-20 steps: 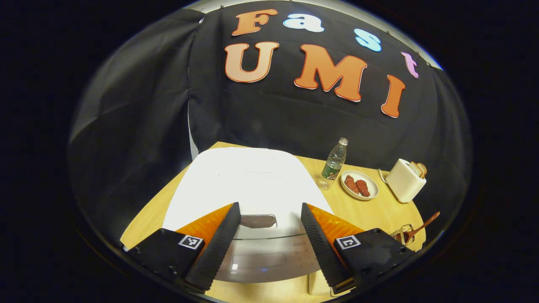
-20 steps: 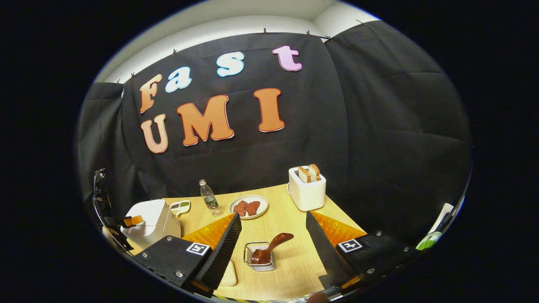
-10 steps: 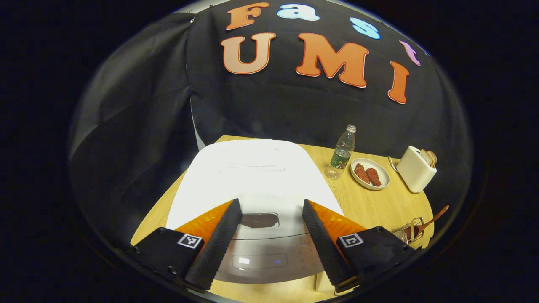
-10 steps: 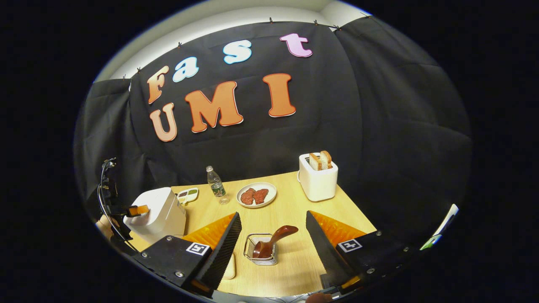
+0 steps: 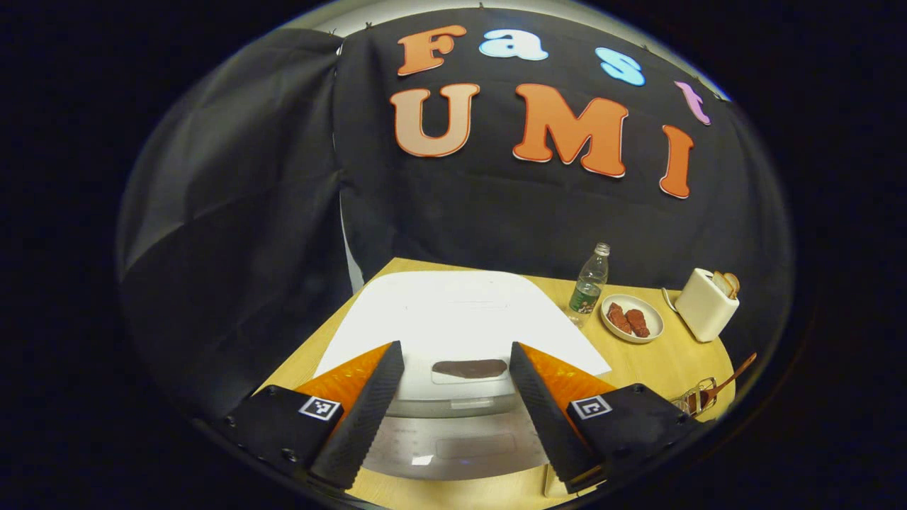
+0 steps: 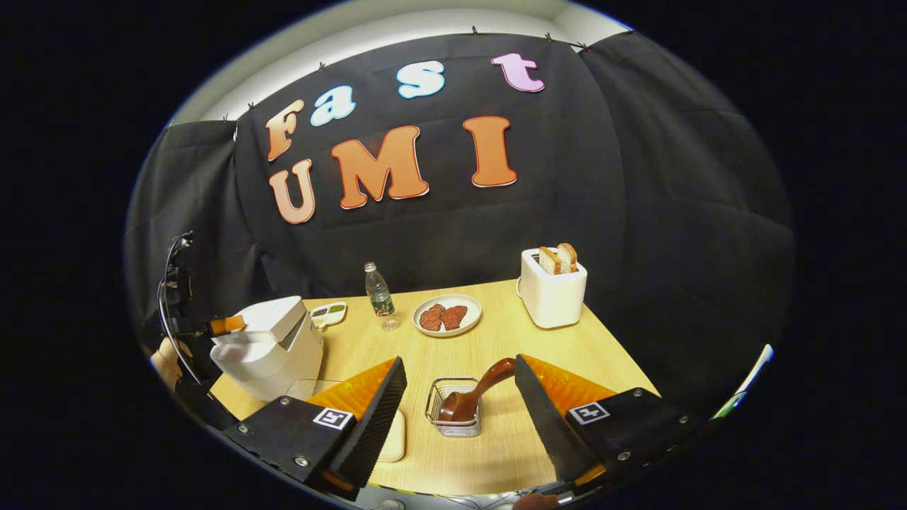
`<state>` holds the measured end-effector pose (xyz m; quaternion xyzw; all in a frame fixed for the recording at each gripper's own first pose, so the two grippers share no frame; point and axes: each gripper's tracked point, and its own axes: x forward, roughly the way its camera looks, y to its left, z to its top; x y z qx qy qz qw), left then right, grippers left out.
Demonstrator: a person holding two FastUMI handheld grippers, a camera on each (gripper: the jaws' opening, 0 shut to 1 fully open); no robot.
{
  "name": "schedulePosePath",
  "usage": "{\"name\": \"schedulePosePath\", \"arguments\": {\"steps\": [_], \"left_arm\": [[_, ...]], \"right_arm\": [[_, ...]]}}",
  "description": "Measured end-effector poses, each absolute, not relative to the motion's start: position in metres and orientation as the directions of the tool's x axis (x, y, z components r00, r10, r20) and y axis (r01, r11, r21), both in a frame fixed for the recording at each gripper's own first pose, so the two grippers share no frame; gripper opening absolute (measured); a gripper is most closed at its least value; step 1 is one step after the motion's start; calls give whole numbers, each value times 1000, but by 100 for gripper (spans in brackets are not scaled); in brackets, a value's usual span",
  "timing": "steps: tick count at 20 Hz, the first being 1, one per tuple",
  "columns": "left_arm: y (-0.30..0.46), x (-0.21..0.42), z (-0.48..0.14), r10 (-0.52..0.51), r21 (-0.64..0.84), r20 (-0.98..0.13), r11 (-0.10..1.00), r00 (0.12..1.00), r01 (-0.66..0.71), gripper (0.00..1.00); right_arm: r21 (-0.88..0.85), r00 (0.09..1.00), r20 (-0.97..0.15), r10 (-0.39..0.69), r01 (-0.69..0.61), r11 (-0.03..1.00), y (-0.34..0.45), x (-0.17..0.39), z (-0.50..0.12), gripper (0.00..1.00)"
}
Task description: Close the left gripper, press the button to open the rice cooker; take a wooden spoon from the chopstick holder with the right hand, scoop a spoonful of rice and pour it into the rice cooker, then put the wooden spoon back into the chopstick holder.
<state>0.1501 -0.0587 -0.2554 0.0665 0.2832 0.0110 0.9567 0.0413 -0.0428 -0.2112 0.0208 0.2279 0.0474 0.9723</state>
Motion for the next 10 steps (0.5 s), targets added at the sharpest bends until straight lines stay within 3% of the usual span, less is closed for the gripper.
{"name": "schedulePosePath", "arguments": {"steps": [10], "left_arm": [[-67,168,-255,56,187,-507,981,860,46,100]], "right_arm": [[58,907,-415,75,-56,997,-40,45,-196,95]]}}
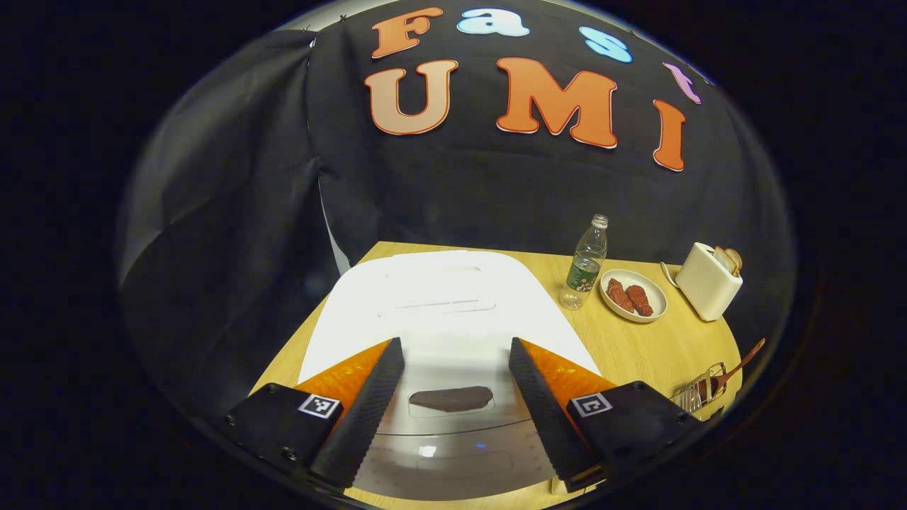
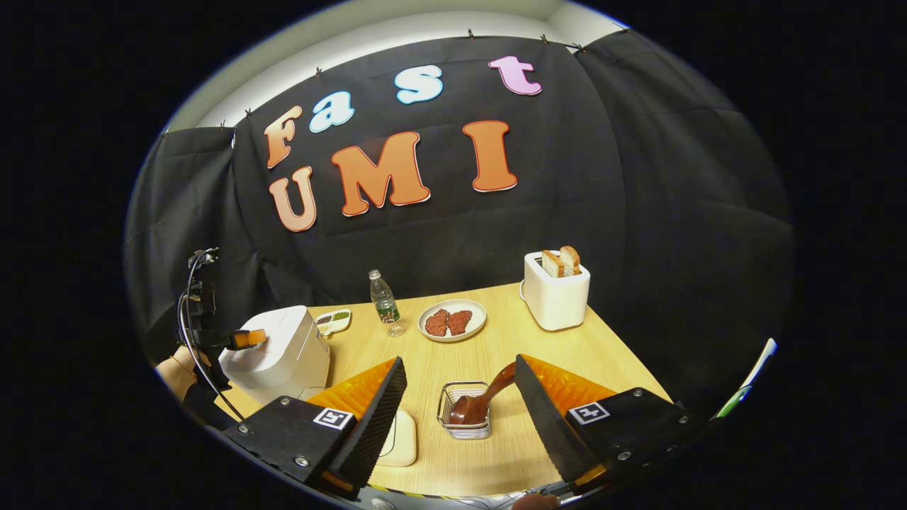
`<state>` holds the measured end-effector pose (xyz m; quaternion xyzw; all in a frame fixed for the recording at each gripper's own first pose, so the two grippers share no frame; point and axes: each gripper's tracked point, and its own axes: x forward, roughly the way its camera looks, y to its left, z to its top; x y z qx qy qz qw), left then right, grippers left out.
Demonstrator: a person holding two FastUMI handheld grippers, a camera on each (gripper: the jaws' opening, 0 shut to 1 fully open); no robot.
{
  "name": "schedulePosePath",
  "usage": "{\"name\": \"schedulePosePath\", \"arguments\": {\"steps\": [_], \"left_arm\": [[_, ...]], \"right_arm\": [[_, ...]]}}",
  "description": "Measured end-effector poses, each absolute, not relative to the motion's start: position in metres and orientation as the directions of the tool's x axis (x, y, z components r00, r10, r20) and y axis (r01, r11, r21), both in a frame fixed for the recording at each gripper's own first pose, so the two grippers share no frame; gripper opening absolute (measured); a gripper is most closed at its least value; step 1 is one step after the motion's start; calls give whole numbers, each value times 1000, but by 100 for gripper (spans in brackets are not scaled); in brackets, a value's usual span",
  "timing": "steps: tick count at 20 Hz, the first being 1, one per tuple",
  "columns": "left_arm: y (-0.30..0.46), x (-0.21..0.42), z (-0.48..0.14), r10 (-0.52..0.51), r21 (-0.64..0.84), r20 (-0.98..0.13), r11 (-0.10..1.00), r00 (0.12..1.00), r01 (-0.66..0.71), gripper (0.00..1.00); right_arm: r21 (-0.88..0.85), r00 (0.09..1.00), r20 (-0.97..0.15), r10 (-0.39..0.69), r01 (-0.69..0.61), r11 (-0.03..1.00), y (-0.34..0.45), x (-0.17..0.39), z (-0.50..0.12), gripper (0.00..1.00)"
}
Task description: Close the left gripper, press the button to open the rice cooker; take a wooden spoon from the chopstick holder with the right hand, scoop a spoonful of rice and pour it into the rice cooker, then put the wooden spoon back into the chopstick holder.
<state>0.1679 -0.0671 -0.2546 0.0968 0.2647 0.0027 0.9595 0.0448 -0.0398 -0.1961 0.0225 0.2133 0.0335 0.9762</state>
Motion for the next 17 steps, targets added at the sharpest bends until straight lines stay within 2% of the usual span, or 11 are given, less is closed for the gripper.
{"name": "schedulePosePath", "arguments": {"steps": [4,7,13,17], "left_arm": [[-64,158,-231,68,200,-496,979,865,37,100],[-64,146,-167,33,199,-407,979,913,54,99],[-71,113,-26,-58,107,-210,991,976,82,100],[-62,76,10,-61,66,-129,995,990,70,99]], "right_arm": [[42,923,-381,46,-32,999,-43,53,-177,95],[21,937,-348,26,-20,1000,-43,63,-156,95],[-48,970,-242,-2,-10,999,-41,77,-86,95],[-61,981,-192,13,-26,998,-35,72,-58,95]]}}
